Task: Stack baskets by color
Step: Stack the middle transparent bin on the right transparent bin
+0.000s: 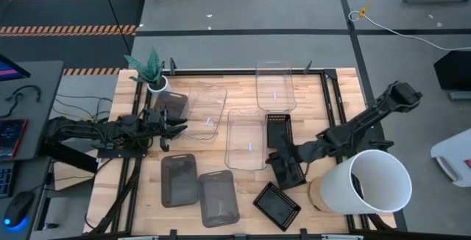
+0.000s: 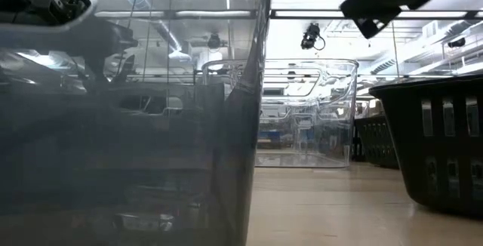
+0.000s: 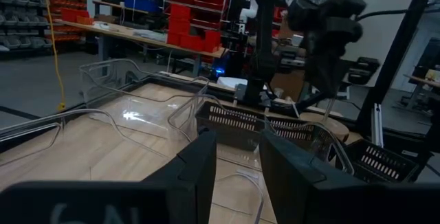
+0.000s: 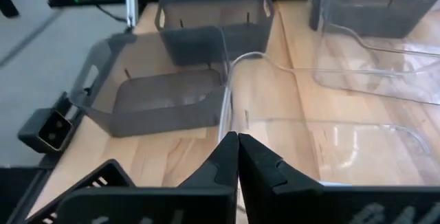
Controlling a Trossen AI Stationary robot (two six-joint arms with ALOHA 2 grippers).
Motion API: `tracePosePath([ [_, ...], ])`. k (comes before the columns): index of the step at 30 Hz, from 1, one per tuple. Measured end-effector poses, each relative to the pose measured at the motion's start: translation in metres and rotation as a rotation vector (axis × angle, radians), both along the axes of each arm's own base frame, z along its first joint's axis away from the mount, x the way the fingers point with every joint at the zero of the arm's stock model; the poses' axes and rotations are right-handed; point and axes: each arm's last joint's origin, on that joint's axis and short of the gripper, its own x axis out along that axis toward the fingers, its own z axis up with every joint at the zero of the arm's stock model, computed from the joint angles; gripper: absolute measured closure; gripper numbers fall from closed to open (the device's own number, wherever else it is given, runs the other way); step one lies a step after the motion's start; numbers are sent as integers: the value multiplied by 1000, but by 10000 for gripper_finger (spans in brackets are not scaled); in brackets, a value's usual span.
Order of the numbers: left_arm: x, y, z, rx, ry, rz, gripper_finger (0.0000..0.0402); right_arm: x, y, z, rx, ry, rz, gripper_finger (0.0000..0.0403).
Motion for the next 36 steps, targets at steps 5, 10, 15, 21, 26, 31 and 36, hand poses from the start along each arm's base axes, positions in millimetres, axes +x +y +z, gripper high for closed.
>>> tracePosePath([
  [5, 0, 0, 0, 0, 0, 0, 283, 29, 10, 3, -49, 107, -40, 346],
  [10, 0, 0, 0, 0, 0, 0, 283, 62, 18, 3, -96, 168, -52, 287],
  [15, 0, 0, 0, 0, 0, 0, 283, 89, 21, 2, -127, 259, -69, 241],
  [21, 0, 0, 0, 0, 0, 0, 283, 110, 24, 2, -113, 357, -107, 205],
  [26, 0, 0, 0, 0, 0, 0, 283, 125, 27, -2, -100, 405, -98, 201],
  [31, 0, 0, 0, 0, 0, 0, 283, 133, 29, -23, -125, 467, -106, 214],
  [36, 0, 0, 0, 0, 0, 0, 283, 137, 26, -42, -149, 535, -123, 239],
])
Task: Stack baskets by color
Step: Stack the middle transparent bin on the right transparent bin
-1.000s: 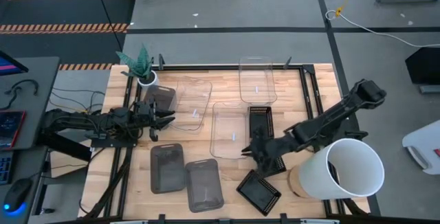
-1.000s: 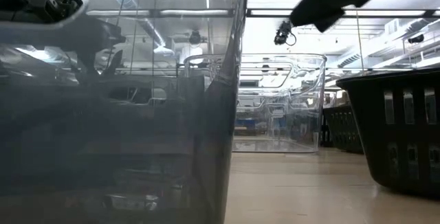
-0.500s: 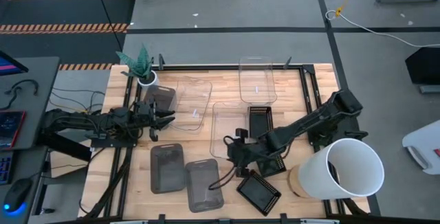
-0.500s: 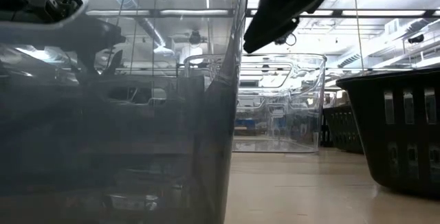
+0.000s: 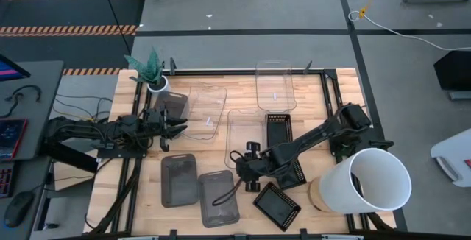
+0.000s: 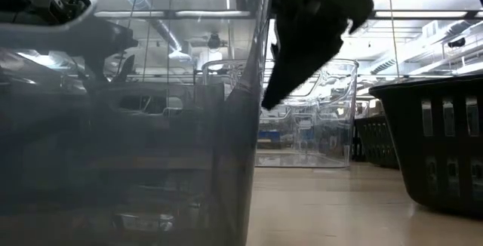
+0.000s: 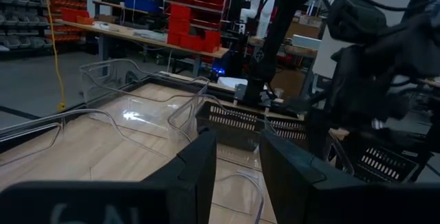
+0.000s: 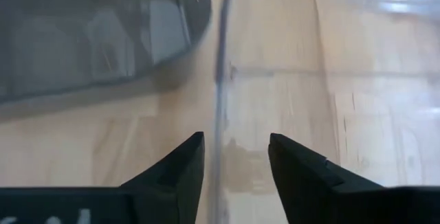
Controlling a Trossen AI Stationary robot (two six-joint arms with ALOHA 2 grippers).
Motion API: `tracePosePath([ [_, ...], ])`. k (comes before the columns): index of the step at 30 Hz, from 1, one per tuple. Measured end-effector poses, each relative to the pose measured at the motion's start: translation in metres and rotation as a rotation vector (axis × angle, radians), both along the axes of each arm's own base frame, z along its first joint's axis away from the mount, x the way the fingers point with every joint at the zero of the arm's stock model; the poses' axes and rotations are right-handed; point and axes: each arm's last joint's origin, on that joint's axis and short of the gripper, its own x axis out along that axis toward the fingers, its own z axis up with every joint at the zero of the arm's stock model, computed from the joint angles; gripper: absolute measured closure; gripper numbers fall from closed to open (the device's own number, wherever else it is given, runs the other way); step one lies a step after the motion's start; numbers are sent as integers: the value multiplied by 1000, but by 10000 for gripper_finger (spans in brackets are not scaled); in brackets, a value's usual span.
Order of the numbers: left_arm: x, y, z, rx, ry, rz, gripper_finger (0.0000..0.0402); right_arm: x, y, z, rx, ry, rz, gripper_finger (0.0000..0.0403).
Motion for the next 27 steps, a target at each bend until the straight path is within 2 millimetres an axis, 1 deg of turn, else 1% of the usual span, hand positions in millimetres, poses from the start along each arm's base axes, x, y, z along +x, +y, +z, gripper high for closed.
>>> tracePosePath([
  [2, 0, 0, 0, 1, 0, 0, 283, -1, -2, -3, -9, 26, -4, 254],
  [6, 0, 0, 0, 0, 0, 0, 283, -3, -5, 0, 7, 40, -22, 294],
  [13, 0, 0, 0, 1, 0, 0, 283, -3, -5, 0, 48, 60, 0, 388],
  [19, 0, 0, 0, 0, 0, 0, 283, -4, -5, 2, 52, 58, 3, 392],
  [22, 0, 0, 0, 0, 0, -1, 283, -6, -6, 9, 53, 41, 13, 396],
  [27, 0, 0, 0, 0, 0, 0, 283, -13, -3, 28, 36, -3, 23, 396],
])
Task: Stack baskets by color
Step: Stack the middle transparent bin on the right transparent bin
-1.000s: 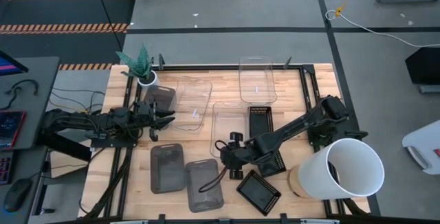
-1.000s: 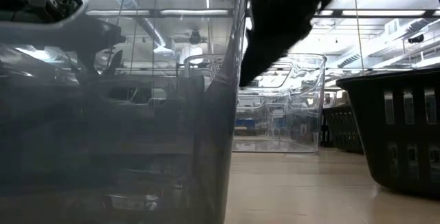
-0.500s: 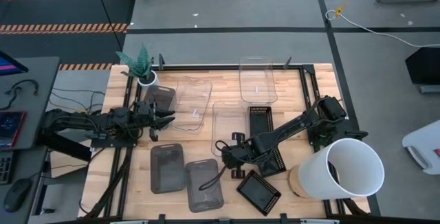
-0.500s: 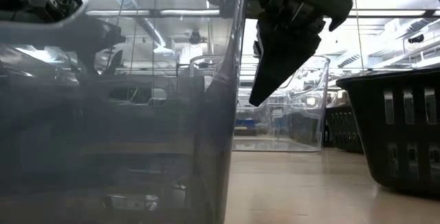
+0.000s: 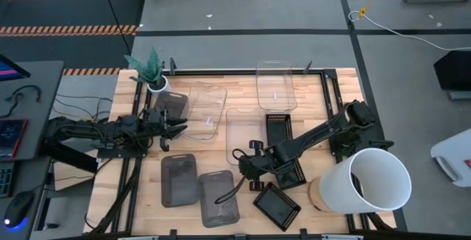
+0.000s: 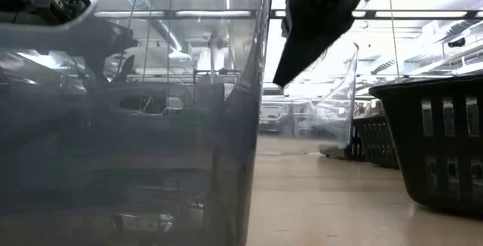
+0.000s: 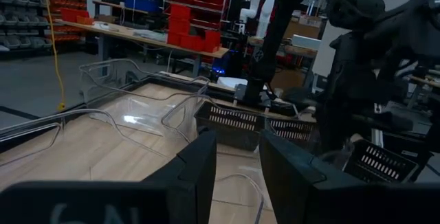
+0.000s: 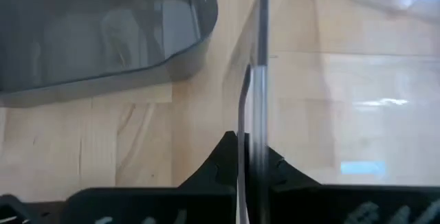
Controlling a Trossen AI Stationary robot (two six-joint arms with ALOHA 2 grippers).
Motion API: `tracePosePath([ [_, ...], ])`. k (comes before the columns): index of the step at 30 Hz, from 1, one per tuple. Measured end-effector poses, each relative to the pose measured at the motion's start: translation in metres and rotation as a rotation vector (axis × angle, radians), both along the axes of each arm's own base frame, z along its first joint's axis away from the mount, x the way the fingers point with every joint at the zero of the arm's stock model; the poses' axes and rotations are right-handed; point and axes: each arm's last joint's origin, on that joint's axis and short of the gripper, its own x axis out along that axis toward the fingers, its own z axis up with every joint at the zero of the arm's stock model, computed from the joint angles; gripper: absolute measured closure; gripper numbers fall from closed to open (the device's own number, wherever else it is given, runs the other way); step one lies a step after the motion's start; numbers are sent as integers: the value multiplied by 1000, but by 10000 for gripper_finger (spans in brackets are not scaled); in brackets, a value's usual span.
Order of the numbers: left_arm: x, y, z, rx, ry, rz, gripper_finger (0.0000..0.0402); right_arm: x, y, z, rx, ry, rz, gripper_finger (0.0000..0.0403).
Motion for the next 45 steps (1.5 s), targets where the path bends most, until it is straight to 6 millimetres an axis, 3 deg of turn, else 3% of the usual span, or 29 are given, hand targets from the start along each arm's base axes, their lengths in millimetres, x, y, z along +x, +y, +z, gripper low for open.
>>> tracePosePath([
  [14, 0, 0, 0, 0, 0, 0, 283, -34, 7, 66, -82, -187, 64, 397],
  [21, 0, 0, 0, 0, 0, 0, 283, -56, -6, 103, -133, -274, 86, 397],
  [31, 0, 0, 0, 0, 0, 0, 283, -97, -54, 132, -314, -156, 70, 398],
  [38, 0, 0, 0, 0, 0, 0, 283, -109, -97, 139, -415, -55, 42, 398],
  [45, 0, 0, 0, 0, 0, 0, 283, -115, -140, 111, -424, 44, -5, 398],
])
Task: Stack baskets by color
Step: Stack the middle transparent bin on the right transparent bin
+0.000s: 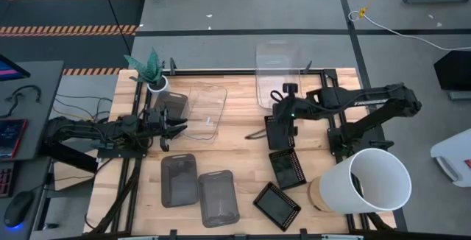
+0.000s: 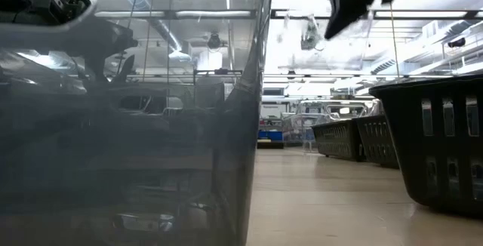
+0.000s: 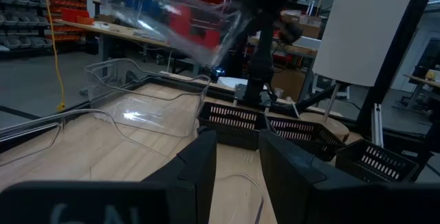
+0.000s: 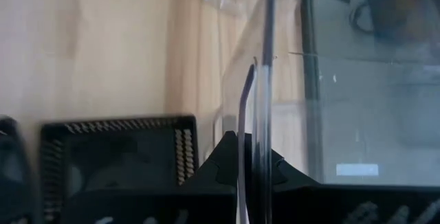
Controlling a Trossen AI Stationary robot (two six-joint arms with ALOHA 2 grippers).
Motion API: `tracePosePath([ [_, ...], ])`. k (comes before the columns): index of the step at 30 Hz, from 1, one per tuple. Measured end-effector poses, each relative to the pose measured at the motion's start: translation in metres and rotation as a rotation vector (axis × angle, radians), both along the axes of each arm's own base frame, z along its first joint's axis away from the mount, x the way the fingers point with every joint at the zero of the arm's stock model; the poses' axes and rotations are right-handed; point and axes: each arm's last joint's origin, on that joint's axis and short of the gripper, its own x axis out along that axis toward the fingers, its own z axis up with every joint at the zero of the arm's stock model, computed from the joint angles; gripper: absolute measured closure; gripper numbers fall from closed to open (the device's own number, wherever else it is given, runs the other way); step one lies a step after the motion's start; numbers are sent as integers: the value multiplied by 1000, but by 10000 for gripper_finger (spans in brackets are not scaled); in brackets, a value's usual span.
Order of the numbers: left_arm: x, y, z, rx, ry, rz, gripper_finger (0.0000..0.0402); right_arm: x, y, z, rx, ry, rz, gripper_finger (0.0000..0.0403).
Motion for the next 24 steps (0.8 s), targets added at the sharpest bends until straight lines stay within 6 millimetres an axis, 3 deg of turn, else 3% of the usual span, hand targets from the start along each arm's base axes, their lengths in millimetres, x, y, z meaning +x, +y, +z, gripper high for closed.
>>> tracePosePath([
  [5, 0, 0, 0, 0, 0, 0, 283, -7, -28, -31, -41, 104, 9, 398],
  [9, 0, 0, 0, 0, 0, 0, 283, -12, -41, -49, 59, 143, 40, 398],
  [15, 0, 0, 0, 0, 0, 0, 283, -15, -46, -64, 151, 147, 55, 398],
  [24, 0, 0, 0, 0, 0, 0, 283, -14, -44, -68, 263, 108, 70, 384],
])
